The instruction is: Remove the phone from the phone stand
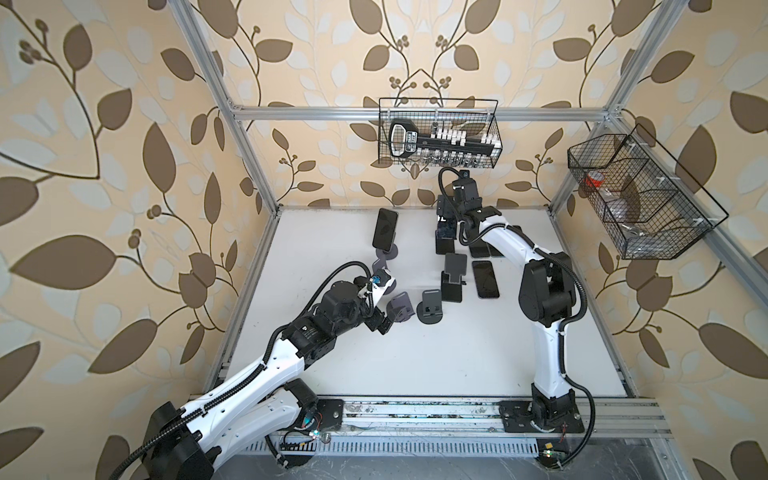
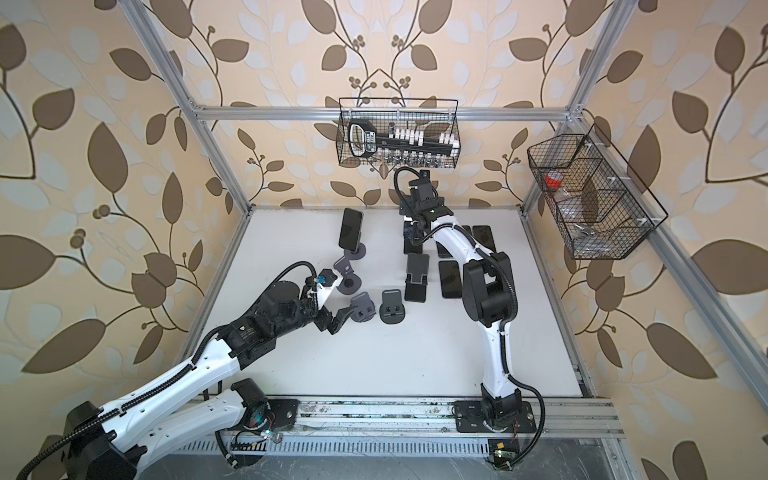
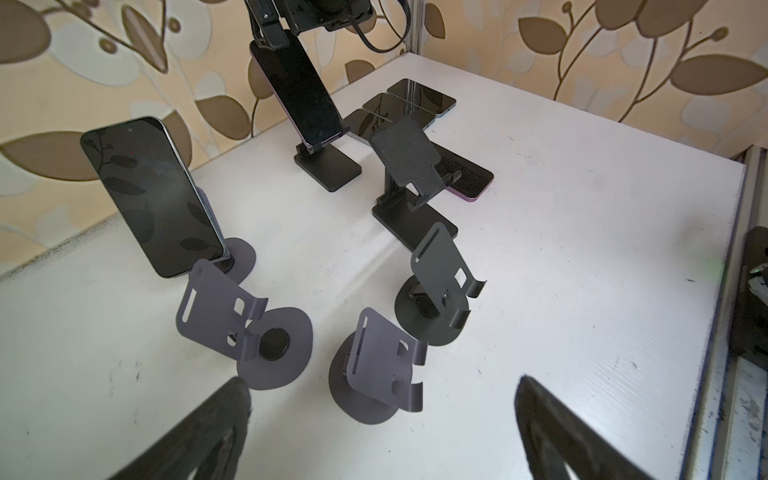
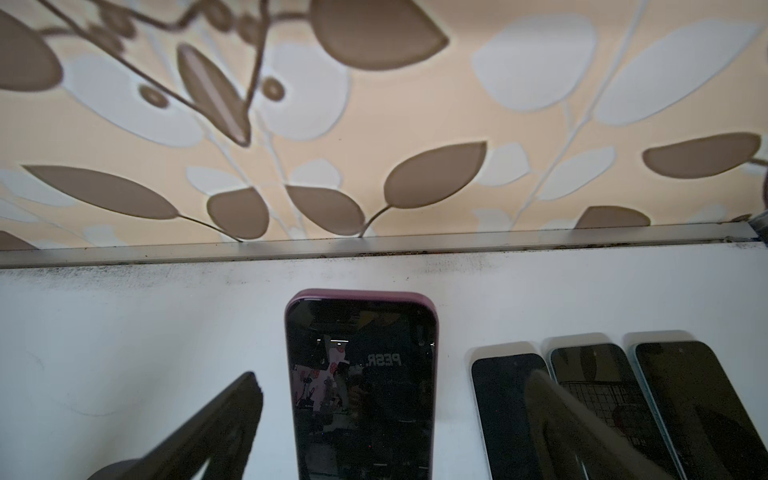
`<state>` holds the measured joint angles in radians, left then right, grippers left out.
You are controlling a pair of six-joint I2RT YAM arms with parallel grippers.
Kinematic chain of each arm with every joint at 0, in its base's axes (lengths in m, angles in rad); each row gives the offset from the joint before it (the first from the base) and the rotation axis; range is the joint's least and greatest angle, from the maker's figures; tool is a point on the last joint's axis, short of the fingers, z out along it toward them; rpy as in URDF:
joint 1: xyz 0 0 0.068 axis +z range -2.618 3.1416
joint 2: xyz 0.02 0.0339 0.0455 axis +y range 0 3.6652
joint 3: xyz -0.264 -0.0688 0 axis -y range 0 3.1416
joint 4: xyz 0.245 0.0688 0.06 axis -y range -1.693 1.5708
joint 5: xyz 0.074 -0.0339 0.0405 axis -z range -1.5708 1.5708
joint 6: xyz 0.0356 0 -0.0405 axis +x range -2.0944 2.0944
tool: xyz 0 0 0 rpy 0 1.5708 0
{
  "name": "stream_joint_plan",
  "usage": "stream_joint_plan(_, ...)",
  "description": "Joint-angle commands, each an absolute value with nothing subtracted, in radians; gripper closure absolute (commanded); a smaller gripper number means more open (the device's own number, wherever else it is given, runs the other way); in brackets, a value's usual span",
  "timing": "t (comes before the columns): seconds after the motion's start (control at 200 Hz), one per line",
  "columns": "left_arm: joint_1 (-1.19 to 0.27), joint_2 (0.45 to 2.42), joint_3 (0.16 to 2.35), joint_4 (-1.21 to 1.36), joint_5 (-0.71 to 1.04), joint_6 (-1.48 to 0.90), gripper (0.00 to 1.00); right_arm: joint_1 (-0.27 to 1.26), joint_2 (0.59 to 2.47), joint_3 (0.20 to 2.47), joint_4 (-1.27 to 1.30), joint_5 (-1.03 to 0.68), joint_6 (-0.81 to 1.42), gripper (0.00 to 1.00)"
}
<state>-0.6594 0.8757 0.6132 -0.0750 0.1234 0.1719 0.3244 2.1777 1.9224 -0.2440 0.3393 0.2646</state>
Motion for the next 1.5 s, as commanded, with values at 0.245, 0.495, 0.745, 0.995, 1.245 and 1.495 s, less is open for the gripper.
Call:
stream_joint_plan(0.245,-0.654,0.862,0.617,-0.030,0.170,0.181,0.01,0.320,2.225,1.980,-0.296,0.339,0.240,0.03)
stream_joint_plan(0.495,-0.654,0.861,0.617,-0.034,0.175,0.189,0.01,0.320,2.243,2.001,-0.308,0.319,0.239,0.03)
stream_joint_plan(0.745,-0.654,0.853,0.617,-0.034,0.178,0.200,0.01,0.322,2.267,2.029,-0.325,0.300,0.246,0.03)
stream_joint_plan(0.995,-0.654,0.831,0.617,-0.040,0.157,0.214,0.01,0.323,2.306,2.081,-0.350,0.311,0.257,0.03)
stream_joint_plan(1.245,-0.653,0.811,0.602,-0.022,0.140,0.209,0.01,0.330,2.313,2.085,-0.364,0.323,0.268,0.03)
stream_joint_plan(1.495,-0.653,0.826,0.607,-0.033,0.140,0.216,0.01,0.330,2.326,2.080,-0.362,0.301,0.267,0.02)
